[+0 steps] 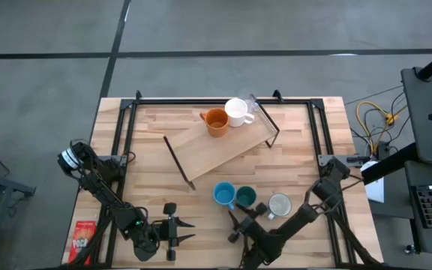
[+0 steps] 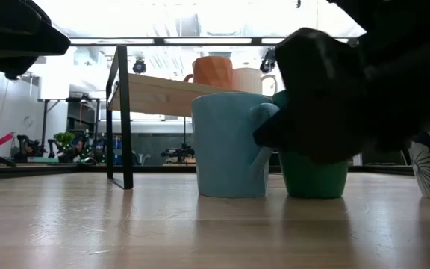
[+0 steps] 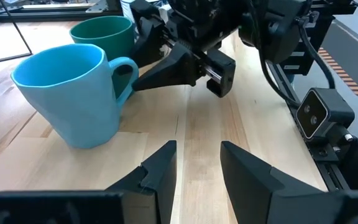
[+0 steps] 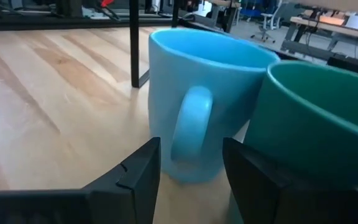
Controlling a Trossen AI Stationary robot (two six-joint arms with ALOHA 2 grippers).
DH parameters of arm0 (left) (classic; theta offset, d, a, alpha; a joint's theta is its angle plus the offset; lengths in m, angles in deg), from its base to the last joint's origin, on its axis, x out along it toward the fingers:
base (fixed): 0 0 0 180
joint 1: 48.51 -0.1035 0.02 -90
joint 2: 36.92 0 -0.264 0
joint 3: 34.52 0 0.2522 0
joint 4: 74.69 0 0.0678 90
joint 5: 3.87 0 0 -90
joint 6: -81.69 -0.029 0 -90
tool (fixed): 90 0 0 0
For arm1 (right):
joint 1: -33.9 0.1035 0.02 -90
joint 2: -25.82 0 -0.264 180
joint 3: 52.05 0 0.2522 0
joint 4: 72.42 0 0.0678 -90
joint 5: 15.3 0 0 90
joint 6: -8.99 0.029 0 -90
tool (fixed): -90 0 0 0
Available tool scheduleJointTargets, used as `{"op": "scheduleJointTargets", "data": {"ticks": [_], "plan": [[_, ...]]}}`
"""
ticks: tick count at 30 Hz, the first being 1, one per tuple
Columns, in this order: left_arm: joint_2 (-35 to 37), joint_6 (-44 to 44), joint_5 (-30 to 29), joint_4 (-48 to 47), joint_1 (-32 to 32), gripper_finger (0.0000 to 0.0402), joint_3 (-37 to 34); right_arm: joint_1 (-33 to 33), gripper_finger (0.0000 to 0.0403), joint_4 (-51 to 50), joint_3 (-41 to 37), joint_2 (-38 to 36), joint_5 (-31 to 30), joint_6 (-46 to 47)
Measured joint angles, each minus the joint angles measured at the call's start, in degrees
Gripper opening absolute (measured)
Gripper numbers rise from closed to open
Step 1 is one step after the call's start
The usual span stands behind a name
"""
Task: Stack small to large cups/mugs on shelf
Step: Put the blue mug on the shelf
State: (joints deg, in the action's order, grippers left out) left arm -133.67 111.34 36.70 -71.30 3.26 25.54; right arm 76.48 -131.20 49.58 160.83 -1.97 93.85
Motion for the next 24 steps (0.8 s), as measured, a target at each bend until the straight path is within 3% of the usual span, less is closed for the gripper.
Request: {"op": "scheduleJointTargets", "data": {"ticks": [9, 16, 24], "plan": [[0.0, 0.0, 0.0, 0.0, 0.0, 0.0111, 0.0, -0.8, 0.0159, 0.0, 0.0, -0.8, -1.4, -2.7], [0.0, 0.0, 0.0, 0.0, 0.0, 0.0111, 0.0, -0.7, 0.0036, 0.0, 0.0, -0.8, -1.5, -4.7], [0.0, 0.0, 0.0, 0.0, 0.0, 0.0111, 0.0, -0.2, 0.0036, 0.5, 0.0, -0.8, -1.4, -4.4]]}}
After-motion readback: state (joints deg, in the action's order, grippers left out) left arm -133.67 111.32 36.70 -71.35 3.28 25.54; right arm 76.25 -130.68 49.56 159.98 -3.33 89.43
